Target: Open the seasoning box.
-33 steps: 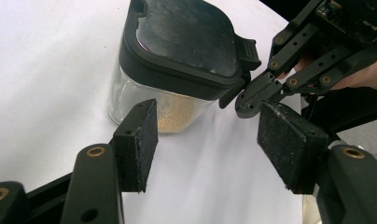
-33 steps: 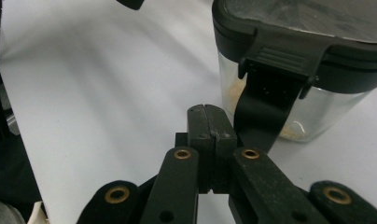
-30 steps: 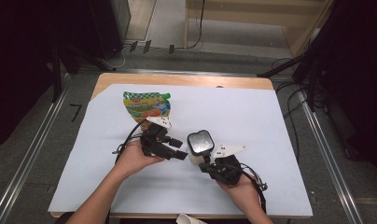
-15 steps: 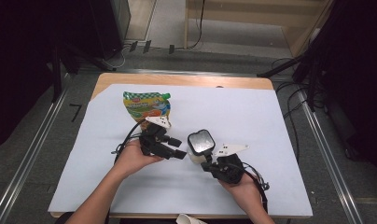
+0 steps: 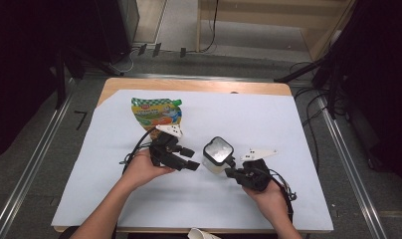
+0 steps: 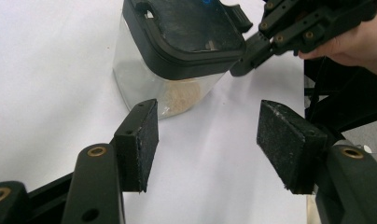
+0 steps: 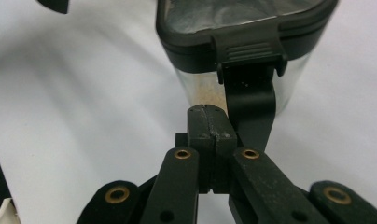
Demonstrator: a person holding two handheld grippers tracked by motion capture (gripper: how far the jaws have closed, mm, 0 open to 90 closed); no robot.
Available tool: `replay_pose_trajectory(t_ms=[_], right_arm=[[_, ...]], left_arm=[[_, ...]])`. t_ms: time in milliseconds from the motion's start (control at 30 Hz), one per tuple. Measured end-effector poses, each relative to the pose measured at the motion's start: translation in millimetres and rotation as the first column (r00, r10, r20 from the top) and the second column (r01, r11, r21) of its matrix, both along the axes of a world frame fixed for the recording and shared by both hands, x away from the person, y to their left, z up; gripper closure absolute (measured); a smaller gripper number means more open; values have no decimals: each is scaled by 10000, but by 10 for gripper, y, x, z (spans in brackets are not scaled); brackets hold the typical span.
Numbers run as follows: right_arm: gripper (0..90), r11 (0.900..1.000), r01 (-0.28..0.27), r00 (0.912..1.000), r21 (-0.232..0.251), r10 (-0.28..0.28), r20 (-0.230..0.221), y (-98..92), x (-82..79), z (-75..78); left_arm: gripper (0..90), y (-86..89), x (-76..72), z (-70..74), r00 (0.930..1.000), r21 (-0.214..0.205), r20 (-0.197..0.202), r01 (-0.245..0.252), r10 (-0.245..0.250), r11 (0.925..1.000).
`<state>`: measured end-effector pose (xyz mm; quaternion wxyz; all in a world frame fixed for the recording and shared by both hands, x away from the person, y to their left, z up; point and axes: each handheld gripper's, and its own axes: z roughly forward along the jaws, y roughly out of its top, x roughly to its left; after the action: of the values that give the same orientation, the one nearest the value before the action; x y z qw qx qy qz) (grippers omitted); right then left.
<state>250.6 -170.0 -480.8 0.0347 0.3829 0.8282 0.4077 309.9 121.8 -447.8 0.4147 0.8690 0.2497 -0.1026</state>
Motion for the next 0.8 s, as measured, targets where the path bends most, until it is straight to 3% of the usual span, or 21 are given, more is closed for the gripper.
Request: replay_pose_trajectory(t_ms=[200,500,800], right_arm=[[900,9999,165,9999,-42,-164,50,-89,40,6],[900,9990,434,9990,-147,-432,111,-204,117,1],[900,9970,749,9972,-214,-749,31,-301,228,-3]], left_arm=[[397,-29,-7,-8,10000,68,84,10,-10,10000],[427,-86,-4,-6,9999,-146,84,-109,111,9998],[393,-187,17,-18,9990,121,395,187,-192,9998]])
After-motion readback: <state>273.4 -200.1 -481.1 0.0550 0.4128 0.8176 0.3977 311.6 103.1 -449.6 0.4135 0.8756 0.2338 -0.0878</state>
